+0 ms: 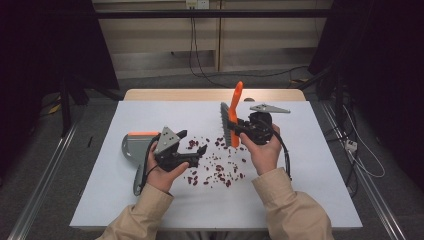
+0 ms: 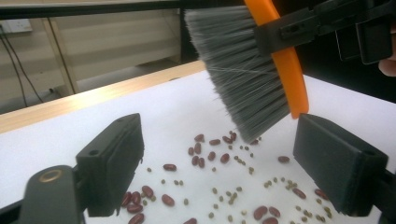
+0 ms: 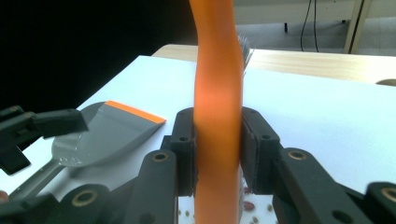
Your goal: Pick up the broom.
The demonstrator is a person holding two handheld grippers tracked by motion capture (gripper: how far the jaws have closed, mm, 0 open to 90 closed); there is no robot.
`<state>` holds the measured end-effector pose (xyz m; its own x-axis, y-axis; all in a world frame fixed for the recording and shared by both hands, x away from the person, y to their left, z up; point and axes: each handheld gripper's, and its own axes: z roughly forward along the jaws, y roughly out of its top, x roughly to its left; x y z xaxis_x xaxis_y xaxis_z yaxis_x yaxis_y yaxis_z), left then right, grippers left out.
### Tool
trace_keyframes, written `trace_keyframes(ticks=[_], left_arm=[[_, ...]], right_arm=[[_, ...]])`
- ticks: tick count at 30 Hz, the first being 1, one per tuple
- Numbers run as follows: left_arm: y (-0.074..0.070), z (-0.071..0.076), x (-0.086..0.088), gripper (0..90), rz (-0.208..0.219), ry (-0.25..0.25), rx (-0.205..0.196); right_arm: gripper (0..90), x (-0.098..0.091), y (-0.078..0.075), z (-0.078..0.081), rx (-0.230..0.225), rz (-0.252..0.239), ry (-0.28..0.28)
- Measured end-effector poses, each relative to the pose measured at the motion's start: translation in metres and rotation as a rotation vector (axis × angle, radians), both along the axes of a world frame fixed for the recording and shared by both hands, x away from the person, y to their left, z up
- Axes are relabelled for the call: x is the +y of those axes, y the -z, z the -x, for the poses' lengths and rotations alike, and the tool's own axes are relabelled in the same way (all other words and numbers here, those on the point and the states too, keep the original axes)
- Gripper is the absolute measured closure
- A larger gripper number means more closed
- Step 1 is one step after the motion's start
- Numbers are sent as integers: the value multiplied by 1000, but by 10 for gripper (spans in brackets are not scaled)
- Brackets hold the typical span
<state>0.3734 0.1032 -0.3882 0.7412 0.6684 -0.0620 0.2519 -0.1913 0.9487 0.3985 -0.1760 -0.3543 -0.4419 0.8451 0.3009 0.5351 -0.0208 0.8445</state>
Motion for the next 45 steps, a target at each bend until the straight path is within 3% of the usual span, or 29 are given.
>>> trace_keyframes(ticks=[11,20,30,39,45], left_arm=[[-5,4,31,103,22,39,8],[-5,5,69,74,54,-4,10],[1,8,101,63,48,-30,22],[6,10,115,61,54,-40,32],[8,10,119,61,55,-47,34]], right_arm=[[696,-14,3,5,29,51,-44],[696,-33,2,10,77,78,-62],[696,-58,9,12,135,127,-39],[696,-73,10,17,176,149,-17],[696,-75,6,18,199,199,-21]])
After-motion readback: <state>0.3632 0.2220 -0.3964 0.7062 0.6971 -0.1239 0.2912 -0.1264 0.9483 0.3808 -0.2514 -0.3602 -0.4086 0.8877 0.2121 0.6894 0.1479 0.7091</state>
